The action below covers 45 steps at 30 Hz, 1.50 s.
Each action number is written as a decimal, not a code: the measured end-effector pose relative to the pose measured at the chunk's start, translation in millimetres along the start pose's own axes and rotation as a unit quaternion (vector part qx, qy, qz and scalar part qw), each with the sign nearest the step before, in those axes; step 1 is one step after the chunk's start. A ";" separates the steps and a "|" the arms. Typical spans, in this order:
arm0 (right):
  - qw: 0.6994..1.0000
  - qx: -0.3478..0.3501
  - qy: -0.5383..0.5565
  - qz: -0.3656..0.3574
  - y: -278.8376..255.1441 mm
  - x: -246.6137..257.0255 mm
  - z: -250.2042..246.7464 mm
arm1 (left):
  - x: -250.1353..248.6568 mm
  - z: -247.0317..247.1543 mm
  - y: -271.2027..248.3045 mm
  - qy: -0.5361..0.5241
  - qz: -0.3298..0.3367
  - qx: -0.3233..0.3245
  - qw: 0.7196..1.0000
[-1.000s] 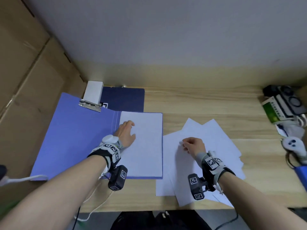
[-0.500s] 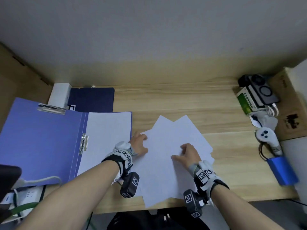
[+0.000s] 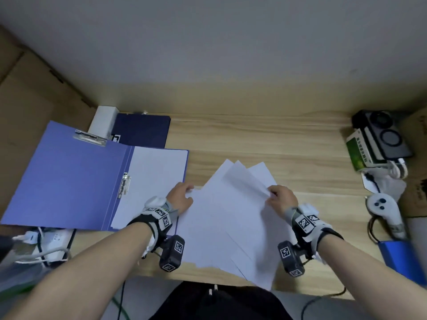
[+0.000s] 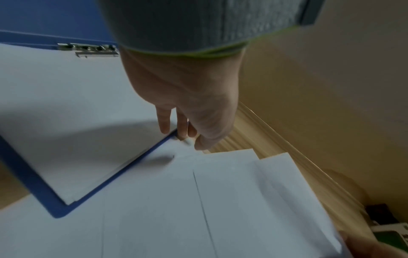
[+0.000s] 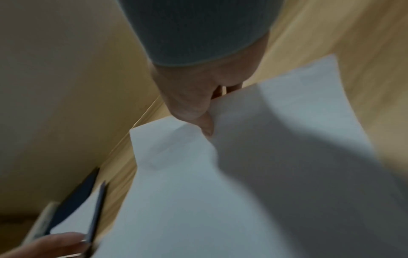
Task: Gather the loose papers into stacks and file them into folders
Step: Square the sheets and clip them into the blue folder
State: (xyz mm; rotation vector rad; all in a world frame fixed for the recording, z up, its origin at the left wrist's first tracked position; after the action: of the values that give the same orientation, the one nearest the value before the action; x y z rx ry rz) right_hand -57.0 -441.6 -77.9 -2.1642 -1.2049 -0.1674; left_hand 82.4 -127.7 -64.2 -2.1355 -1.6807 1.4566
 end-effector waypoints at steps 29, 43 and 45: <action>0.982 0.078 -0.156 -0.066 41.3 51.3 11.3 | 13.6 23.0 24.5 -0.077 -0.064 0.089 0.991; 0.978 -0.113 0.090 0.149 6.7 -26.0 -29.5 | 11.0 5.3 30.6 -0.042 -0.113 -0.038 0.992; 0.964 -0.115 0.144 0.191 -1.8 -27.9 -16.3 | 12.5 11.5 22.1 -0.055 -0.124 -0.049 0.990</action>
State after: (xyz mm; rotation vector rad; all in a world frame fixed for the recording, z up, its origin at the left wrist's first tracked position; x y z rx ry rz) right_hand -71.2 -470.6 -75.5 -2.4230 -0.6139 -0.4554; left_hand 90.1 -132.4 -90.6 -1.8358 -2.0101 1.4704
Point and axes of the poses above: each hand's wrist, its own y-axis towards the middle knuckle, its own z-axis out of the palm, x = y × z, the point moved 4 cm from there along y, towards the middle knuckle, and after that the axes turned 11 degrees about -y, right-handed, at the moved point
